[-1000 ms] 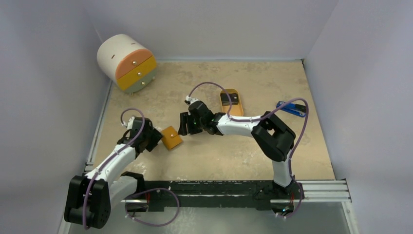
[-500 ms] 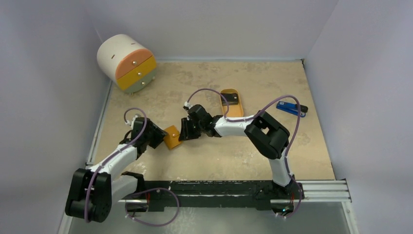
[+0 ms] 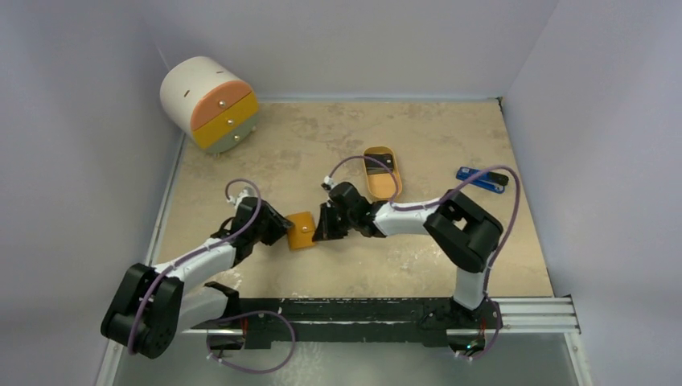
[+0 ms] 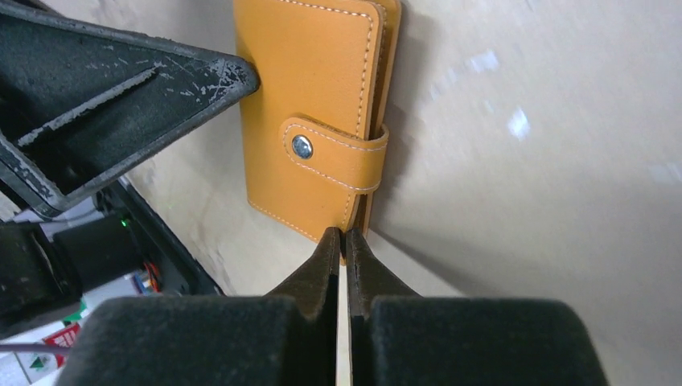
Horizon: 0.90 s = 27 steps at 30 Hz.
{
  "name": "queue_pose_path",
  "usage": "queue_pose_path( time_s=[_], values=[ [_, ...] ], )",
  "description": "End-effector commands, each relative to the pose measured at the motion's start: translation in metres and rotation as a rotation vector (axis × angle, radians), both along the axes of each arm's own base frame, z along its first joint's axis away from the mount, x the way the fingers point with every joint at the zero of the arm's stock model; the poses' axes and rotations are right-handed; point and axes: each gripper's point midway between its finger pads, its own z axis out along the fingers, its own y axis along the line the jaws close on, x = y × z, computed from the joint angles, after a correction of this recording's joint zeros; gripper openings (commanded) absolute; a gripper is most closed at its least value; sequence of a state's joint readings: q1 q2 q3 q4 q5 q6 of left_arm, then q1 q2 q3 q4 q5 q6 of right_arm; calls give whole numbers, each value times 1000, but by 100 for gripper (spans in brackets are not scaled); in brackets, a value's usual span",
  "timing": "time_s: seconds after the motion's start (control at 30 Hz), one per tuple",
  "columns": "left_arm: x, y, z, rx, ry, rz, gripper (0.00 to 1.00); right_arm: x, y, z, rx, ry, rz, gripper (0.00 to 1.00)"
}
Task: Put the credit cards into the card holder
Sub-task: Move the card holder to the center of the board.
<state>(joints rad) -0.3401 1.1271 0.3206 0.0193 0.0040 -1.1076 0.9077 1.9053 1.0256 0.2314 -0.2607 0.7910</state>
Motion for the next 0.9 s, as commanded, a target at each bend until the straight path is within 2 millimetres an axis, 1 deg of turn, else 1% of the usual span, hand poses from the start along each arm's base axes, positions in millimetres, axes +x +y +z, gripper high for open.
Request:
queue_pose_path(
  time_s=[0.0, 0.13, 0.2, 0.27, 0.33, 0.43, 0.5, 0.57, 0.63, 0.67, 0.77, 0.87],
  values=[
    [-28, -29, -16, -48, 89, -101, 36, -20, -35, 4, -41, -21, -40, 0],
    [-28, -42, -8, -52, 62, -144, 36, -38, -76, 7, -90, -37, -87, 0],
    [-25, -46, -2, -48, 40, -160, 40, -45, -94, 7, -115, -43, -110, 0],
    [-20, -50, 7, -52, 9, -177, 45, -46, -105, 10, -131, -60, -137, 0],
    [-15, -57, 20, -85, -38, -198, 49, -47, -111, 9, -149, -69, -139, 0],
    [-11, -78, 45, -204, -118, -253, 50, -43, -108, 8, -161, -76, -134, 0],
    [-14, -93, 60, -270, -159, -301, 50, -41, -108, 5, -172, -78, -141, 0],
    [-19, -104, 68, -287, -184, -346, 48, -35, -108, 3, -185, -93, -154, 0],
    [-24, -110, 67, -277, -191, -367, 48, -31, -106, 2, -195, -101, -156, 0],
    [-27, -111, 63, -267, -184, -371, 47, -29, -106, -1, -207, -107, -161, 0],
    [-31, -108, 49, -249, -155, -369, 45, -26, -104, -5, -220, -105, -160, 0],
    [-33, -104, 37, -220, -132, -363, 43, -21, -105, -4, -225, -122, -180, 0]
  ],
)
